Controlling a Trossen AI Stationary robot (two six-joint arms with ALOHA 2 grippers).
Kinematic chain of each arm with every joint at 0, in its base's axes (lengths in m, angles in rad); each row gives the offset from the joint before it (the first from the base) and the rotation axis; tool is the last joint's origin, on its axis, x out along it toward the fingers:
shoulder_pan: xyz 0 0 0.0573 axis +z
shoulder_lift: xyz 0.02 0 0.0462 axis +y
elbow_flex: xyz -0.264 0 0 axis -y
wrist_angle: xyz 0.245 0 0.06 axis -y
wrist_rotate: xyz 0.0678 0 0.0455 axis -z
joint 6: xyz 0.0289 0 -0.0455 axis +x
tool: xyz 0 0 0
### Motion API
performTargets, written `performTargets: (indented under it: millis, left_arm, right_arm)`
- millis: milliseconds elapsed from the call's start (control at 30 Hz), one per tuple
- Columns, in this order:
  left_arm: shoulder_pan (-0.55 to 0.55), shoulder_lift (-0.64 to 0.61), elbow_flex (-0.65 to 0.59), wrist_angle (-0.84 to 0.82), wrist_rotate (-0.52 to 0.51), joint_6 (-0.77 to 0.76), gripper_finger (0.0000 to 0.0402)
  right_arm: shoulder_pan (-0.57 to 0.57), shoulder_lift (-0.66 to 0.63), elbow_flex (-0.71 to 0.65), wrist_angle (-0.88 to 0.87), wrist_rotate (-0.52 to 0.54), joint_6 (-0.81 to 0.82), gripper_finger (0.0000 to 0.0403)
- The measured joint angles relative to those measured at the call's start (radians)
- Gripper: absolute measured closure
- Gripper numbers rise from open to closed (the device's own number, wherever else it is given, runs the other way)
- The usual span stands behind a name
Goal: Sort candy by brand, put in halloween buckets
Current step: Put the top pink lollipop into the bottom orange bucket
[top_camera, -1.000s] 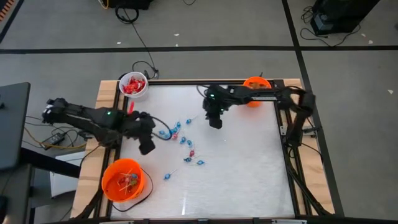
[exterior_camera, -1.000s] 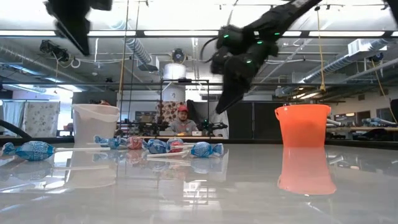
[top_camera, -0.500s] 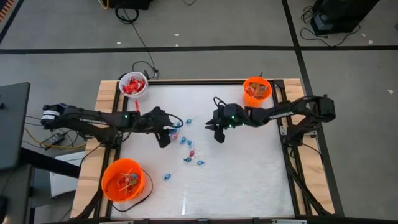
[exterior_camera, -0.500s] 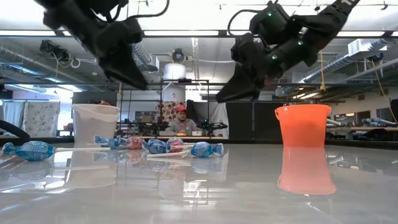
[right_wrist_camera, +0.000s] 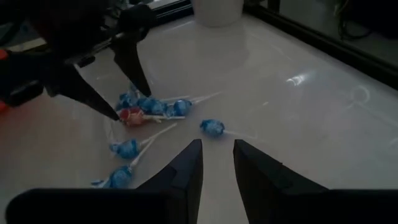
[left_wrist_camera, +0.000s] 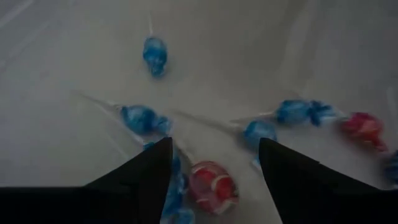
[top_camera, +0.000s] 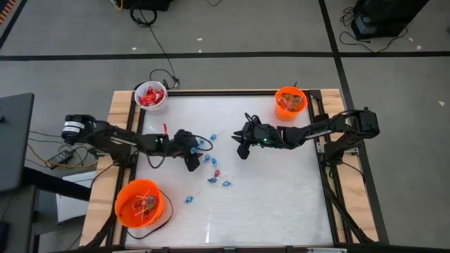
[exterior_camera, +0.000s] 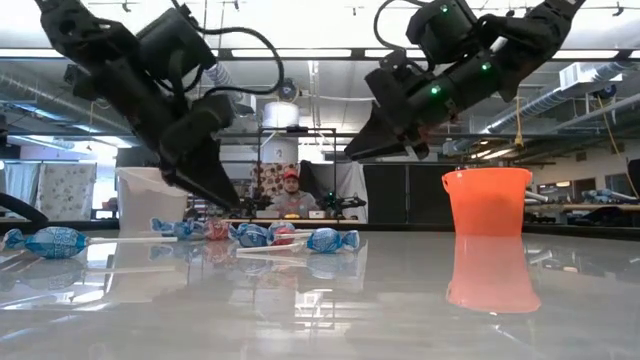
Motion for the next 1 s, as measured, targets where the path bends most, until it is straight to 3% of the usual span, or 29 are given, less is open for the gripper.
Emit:
performTargets:
  millis: [200, 467, 700, 1000]
  left_arm:
    - [0.001, 0.073, 0.001, 0.021, -0.013, -0.026, 0.016]
    - [-0.015, 0.125, 0.005, -0.068, -0.031, -0.104, 0.0166]
    - [-0.027, 0.123, 0.002, -0.052, -0.063, -0.062, 0.0203]
    - [-0.027, 0.123, -0.001, 0.043, -0.012, -0.001, 0.0259]
  right_arm:
    - [0.0, 0.0, 0.0, -0.009, 0.009, 0.004, 0.03]
    - [0.0, 0.0, 0.0, -0.046, 0.008, -0.017, 0.03]
    - [0.001, 0.0, 0.0, -0.045, 0.012, -0.034, 0.03]
    - [0.025, 0.0, 0.0, -0.047, 0.005, -0.06, 0.03]
